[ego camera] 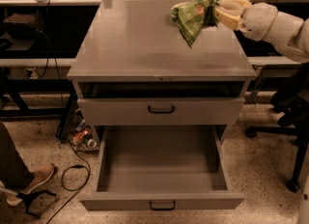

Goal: Pick green jalapeno chip bag from middle drawer and place on counter

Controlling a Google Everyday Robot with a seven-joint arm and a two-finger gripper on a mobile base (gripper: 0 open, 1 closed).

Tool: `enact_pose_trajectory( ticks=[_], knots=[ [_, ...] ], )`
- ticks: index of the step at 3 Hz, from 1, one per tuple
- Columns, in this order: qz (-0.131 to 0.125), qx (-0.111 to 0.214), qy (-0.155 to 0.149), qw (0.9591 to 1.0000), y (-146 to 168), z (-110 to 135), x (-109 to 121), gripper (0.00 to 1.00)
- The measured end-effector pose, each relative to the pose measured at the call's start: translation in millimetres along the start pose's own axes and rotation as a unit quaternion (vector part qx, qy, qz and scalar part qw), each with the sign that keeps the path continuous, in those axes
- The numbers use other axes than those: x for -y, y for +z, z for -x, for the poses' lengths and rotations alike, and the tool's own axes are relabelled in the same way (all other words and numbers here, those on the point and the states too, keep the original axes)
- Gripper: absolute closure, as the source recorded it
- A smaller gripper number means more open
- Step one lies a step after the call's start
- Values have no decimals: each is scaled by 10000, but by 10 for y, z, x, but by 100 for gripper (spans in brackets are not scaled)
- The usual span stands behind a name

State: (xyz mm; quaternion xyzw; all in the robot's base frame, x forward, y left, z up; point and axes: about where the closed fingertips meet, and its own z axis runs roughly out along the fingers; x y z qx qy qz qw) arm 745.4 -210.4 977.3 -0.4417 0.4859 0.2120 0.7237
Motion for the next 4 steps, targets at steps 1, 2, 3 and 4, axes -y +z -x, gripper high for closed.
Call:
enact_pose_trajectory(
  ticks=[1,2,3,4],
  knots=[
    [-74,-386,-17,9992,258,-183,85,100],
    [23,-818,84,9966,481,-427,51,100],
    [47,-835,100,9964,513,-444,37,85],
    [72,-826,108,9965,549,-448,19,61]
  ],
)
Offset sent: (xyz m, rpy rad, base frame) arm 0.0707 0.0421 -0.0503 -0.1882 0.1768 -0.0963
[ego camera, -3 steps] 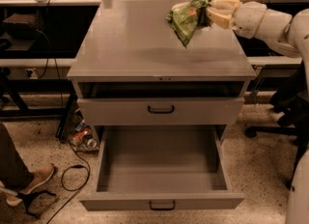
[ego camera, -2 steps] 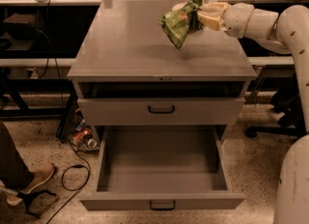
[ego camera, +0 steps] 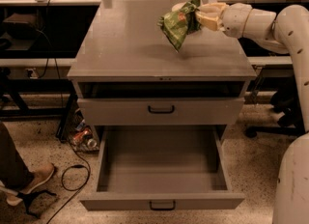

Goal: Pick green jalapeno chip bag from middle drawer and place on counter

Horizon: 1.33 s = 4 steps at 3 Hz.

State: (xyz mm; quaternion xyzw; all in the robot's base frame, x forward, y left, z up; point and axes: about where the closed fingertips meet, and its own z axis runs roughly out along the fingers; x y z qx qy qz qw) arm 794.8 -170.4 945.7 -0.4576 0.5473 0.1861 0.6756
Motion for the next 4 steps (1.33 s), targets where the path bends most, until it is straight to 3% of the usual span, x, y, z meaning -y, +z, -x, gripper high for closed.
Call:
enact_pose_trajectory(
  ticks=[2,3,4],
  knots=[
    [47,21,11,10000,68,5,-34,15],
    [72,33,17,10000,104,8,-52,0],
    [72,33,17,10000,104,8,-52,0]
  ],
)
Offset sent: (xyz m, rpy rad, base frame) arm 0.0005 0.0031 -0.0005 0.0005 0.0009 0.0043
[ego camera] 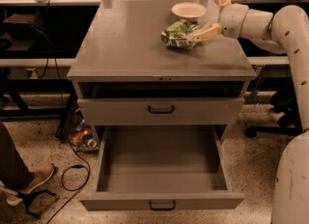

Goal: Pick green jalapeno chip bag from middle drawer and place on counter

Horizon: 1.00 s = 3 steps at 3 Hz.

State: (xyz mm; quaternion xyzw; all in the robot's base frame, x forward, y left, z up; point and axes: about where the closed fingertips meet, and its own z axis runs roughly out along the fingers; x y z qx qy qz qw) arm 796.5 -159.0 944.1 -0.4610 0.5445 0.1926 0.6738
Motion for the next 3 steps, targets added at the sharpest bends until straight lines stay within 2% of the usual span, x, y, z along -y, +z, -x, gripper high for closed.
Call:
enact_pose_trajectory(
  ticks=[1,2,3],
  knots=[
    [-337,-30,65,9994,-261,-38,110,0],
    [-904,-232,96,9956,-727,-98,256,0],
    [-1554,-541,107,9863,-1301,-172,410,0]
  ],
)
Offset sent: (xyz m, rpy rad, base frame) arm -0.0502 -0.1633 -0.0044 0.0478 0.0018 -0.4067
